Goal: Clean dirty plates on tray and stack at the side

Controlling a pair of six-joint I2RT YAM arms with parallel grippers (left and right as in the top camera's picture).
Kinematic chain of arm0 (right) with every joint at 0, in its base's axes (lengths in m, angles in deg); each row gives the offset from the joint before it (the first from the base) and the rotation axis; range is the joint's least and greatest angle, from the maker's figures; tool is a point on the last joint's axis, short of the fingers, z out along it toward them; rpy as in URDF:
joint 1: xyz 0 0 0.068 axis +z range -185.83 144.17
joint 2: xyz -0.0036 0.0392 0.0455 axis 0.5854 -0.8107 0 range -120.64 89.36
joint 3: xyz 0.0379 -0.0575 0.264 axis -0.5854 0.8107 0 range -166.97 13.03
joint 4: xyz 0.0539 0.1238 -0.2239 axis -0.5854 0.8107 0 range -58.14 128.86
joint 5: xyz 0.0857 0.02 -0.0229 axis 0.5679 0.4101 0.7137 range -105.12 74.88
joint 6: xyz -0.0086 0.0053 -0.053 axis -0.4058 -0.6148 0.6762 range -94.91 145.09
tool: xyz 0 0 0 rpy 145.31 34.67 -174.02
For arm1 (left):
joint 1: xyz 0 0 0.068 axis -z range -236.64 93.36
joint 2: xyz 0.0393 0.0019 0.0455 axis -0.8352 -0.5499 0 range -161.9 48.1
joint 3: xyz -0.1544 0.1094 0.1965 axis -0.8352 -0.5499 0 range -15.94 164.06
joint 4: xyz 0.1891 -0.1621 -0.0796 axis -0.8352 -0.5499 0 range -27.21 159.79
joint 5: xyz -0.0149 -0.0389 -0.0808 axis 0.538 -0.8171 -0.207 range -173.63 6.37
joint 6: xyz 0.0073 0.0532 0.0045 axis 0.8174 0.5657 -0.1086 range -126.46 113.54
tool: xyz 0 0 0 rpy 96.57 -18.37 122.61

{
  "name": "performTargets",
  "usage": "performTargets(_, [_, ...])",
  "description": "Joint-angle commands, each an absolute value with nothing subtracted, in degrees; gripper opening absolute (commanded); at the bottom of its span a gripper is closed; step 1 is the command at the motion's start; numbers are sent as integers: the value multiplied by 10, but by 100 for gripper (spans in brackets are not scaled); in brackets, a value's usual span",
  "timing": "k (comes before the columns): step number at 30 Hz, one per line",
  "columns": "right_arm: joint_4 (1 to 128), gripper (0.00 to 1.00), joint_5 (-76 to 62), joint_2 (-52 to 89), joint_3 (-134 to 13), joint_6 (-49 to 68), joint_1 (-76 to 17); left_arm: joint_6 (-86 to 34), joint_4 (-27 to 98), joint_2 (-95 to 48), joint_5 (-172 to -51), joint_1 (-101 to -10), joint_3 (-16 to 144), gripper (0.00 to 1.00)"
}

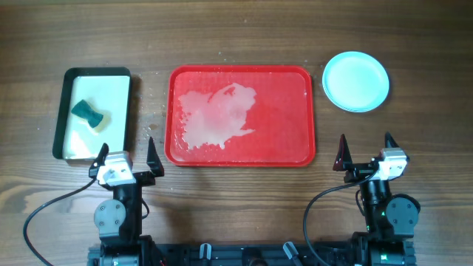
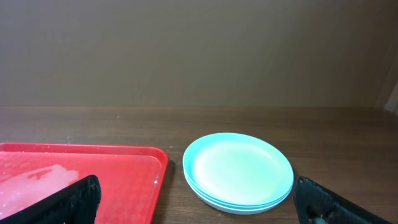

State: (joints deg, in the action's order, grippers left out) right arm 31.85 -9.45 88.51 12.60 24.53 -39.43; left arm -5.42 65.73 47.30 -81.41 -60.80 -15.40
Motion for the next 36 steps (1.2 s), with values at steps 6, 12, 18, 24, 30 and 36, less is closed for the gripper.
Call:
performTargets(6, [317,100,-102,891,127,251,-397,-23,653,479,-845,-605,-156,100])
performTargets(12, [317,100,-103,891,127,251,-397,-39,655,479,-875,-599,-156,100])
performTargets(18, [317,100,-102,891,127,251,-397,-39,654,479,-869,-594,-156,100])
performTargets(24, [317,100,-102,891,127,251,-397,-39,653,479,-848,-594,-156,100])
performTargets(30, [317,100,-103,891,127,251,-397,-39,653,479,-848,-594,-156,100])
performTargets(36, [317,99,-102,891,127,251,-397,-40,654,479,-827,-596,-156,100])
